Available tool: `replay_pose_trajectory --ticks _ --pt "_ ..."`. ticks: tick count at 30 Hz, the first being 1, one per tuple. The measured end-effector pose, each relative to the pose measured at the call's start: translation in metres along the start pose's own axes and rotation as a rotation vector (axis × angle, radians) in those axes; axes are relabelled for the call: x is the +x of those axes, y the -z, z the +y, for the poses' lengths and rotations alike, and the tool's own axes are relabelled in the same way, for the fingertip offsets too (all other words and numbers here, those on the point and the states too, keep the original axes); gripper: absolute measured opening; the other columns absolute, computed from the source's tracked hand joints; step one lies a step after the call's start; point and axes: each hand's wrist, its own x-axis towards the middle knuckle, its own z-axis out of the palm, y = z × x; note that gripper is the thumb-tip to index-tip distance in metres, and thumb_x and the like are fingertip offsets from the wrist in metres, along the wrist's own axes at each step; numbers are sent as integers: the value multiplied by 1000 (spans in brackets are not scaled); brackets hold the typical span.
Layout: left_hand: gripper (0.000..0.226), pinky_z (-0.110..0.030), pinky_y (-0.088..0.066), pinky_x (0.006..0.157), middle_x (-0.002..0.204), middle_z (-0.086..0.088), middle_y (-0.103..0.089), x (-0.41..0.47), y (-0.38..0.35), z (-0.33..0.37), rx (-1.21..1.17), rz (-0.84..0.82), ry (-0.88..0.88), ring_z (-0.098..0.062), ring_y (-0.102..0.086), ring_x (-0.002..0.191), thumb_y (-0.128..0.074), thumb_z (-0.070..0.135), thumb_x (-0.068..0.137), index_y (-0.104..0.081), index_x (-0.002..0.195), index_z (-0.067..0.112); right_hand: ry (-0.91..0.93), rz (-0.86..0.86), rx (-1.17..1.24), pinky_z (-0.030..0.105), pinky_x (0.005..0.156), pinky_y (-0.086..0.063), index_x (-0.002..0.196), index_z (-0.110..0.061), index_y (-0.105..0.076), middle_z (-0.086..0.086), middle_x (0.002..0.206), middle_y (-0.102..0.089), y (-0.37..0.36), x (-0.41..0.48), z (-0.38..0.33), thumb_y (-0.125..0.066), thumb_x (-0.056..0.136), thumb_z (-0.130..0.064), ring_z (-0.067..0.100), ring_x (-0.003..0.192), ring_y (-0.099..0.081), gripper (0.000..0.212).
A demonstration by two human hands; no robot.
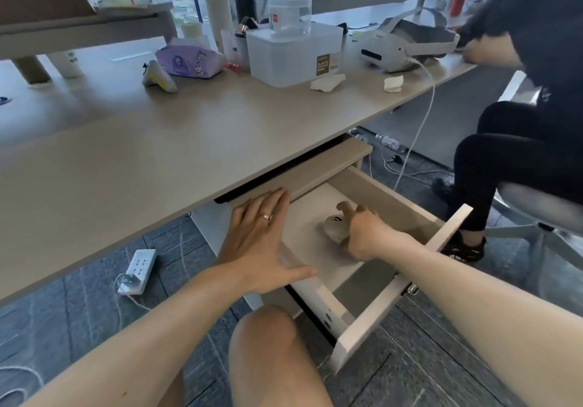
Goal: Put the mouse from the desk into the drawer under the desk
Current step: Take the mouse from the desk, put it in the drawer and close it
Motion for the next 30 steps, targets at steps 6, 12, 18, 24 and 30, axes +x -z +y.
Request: replay_pose_trajectory --ticks 6,12,18,24,30 --pt "135 -37 -8 114 169 2 0 -1 -4 -3 18 13 -19 -17 -5 149 -43 96 59 5 159 19 -18 -46 -72 52 103 -45 155 -25 -19 16 147 -34 -11 18 -3 -68 87 -14 41 137 -36 84" --pt "135 -38 -7 114 169 2 3 0 -7 -4 22 17 -23 -17 -2 149 -41 97 59 8 158 19 -23 -27 -89 45 97 -44 156 -23 -21 17 144 -36 -21 25 -4 -64 88 -22 40 133 -40 80" --pt "134 -35 -5 110 169 2 0 0 -8 -4 19 31 -35 -16 -3 150 -41 97 59 5 159 19 -16 -10 -80 45 95 -46 155 -23 -23 15 142 -38 -23 27 -3 -66 86 -21 39 131 -41 81" --pt "135 -37 -6 114 169 3 5 -1 -6 -5 11 -3 -20 -17 0 150 -42 97 59 9 158 21 103 224 -29 49 96 -47 153 -28 -27 9 146 -44 4 8 2 -67 85 -48 34 133 -42 82" --pt "136 -39 -8 116 168 4 8 1 0 -2 18 -65 -2 -17 1 150 -42 97 58 13 157 22 301 559 201 41 116 -34 149 -19 -43 0 146 -48 33 -58 40 -57 96 -18 17 140 -36 55"
